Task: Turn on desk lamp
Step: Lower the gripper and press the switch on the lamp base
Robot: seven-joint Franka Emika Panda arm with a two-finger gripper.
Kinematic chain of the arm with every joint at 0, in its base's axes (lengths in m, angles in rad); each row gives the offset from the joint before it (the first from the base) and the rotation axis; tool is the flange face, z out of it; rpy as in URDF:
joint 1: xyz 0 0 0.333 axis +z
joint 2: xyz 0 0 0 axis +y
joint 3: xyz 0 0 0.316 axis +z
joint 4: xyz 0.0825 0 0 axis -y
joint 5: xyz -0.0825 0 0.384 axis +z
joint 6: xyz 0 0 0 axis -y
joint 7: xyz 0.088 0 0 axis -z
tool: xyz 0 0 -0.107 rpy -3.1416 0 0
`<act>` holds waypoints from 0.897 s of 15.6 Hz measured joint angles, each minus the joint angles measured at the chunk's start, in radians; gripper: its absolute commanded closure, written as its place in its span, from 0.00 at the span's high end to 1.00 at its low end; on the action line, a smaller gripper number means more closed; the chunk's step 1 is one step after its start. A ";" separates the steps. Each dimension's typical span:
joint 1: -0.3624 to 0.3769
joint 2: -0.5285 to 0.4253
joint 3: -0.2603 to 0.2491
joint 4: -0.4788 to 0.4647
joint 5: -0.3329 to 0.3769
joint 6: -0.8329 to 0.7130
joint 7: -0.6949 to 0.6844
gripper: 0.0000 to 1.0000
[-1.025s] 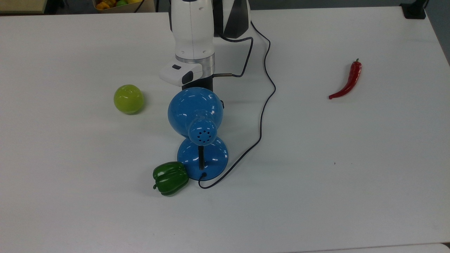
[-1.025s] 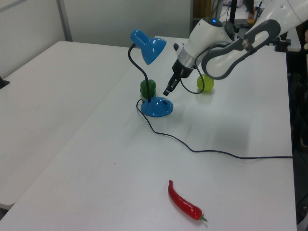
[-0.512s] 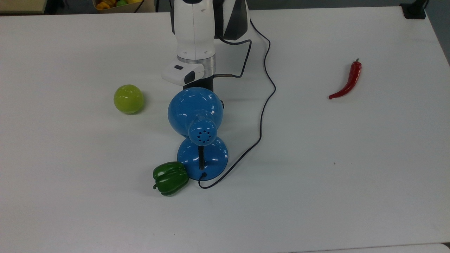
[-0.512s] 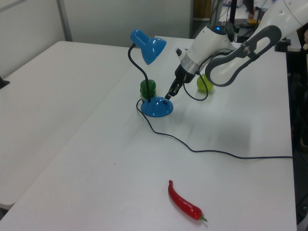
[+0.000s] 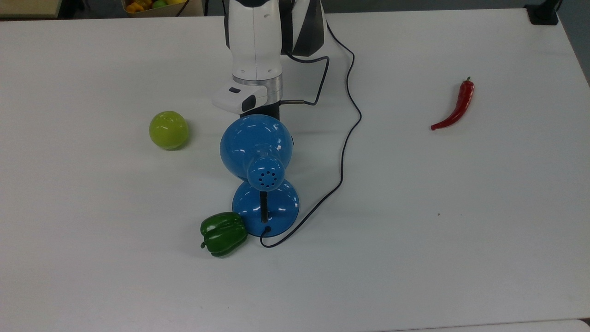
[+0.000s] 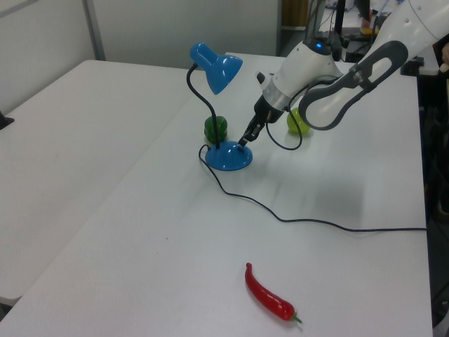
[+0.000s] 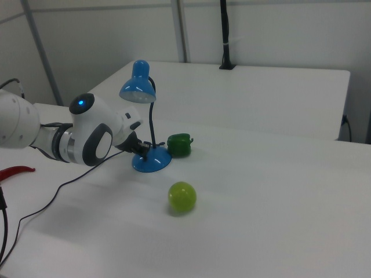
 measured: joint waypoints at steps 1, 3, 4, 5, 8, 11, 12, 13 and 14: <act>-0.001 0.006 0.000 0.000 0.000 0.006 0.000 0.00; -0.001 0.014 0.000 0.000 0.000 0.012 0.000 0.00; -0.001 0.017 0.000 0.000 0.000 0.014 0.000 0.00; -0.001 0.019 0.000 0.001 0.000 0.014 0.000 0.00; -0.001 0.024 0.000 0.001 0.000 0.014 0.000 0.00; -0.002 0.024 0.000 0.002 -0.004 0.014 0.000 0.00; -0.002 0.025 0.000 0.003 -0.004 0.014 0.000 0.00; -0.002 0.025 0.000 0.004 -0.004 0.014 0.000 0.00; -0.003 0.026 0.000 0.006 -0.004 0.014 0.000 0.00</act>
